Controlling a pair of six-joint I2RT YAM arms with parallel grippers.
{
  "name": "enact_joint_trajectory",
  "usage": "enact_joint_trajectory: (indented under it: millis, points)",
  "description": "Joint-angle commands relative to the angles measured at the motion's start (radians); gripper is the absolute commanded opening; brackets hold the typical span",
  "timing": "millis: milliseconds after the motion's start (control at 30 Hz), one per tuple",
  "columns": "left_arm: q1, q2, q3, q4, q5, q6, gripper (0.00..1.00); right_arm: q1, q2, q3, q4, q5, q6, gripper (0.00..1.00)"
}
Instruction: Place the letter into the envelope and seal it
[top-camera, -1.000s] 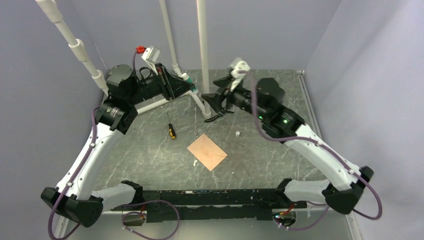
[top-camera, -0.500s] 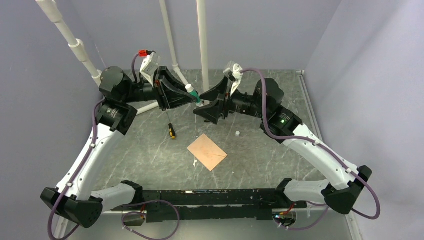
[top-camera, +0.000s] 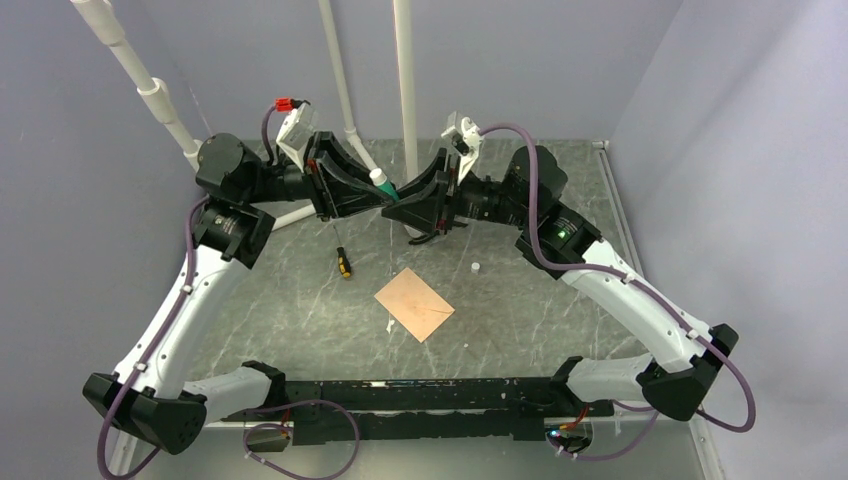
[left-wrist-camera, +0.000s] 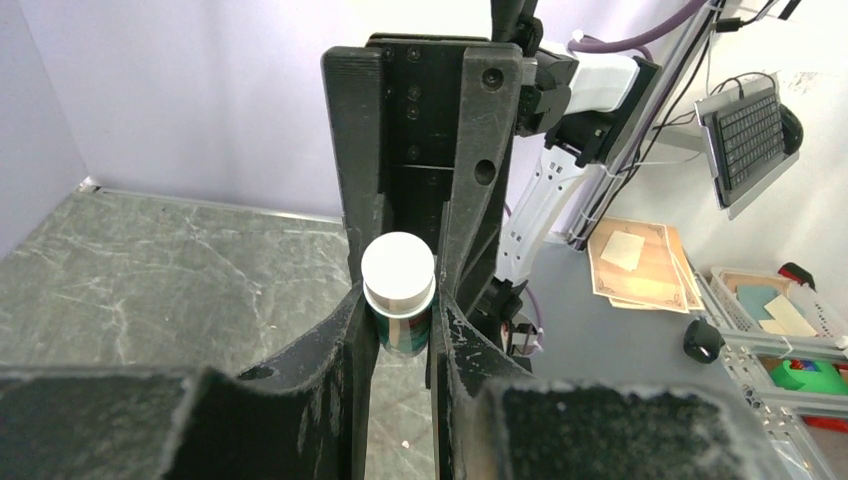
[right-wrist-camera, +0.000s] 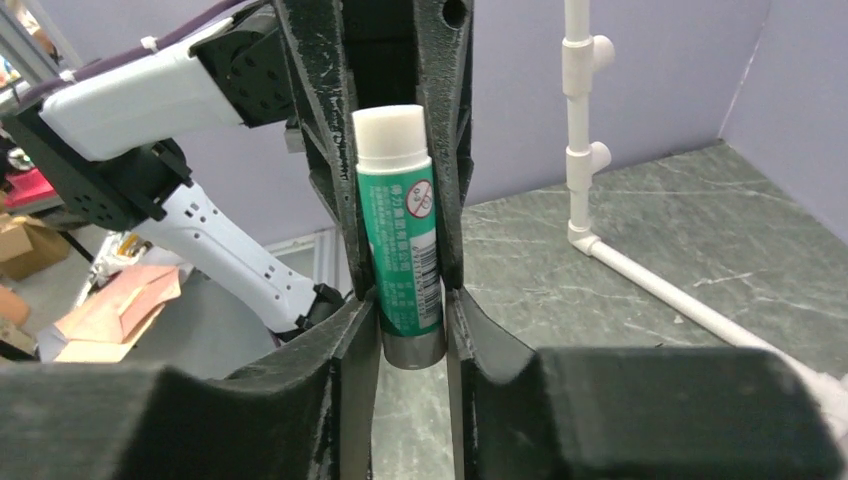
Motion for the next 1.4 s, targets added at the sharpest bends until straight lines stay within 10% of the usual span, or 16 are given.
enact_joint_trajectory:
  millis: [0,133,567,1367]
  points:
    - [-0.001,-0.008,0.011,0.026,0.002,-0.016,0.02,0.002,0.023,0.067,0.047,-0.032,0.017,0.22]
    - [-0.001,-0.019,-0.001,0.083,-0.085,-0.082,0.06,0.001,0.036,0.054,0.094,-0.005,0.068,0.00]
    - [-0.001,-0.084,-0.146,0.304,-0.279,-0.240,0.50,0.002,0.027,-0.174,0.624,0.067,0.385,0.00]
    - [-0.006,-0.057,-0.210,0.462,-0.346,-0.403,0.52,0.007,0.052,-0.177,0.692,-0.049,0.427,0.00]
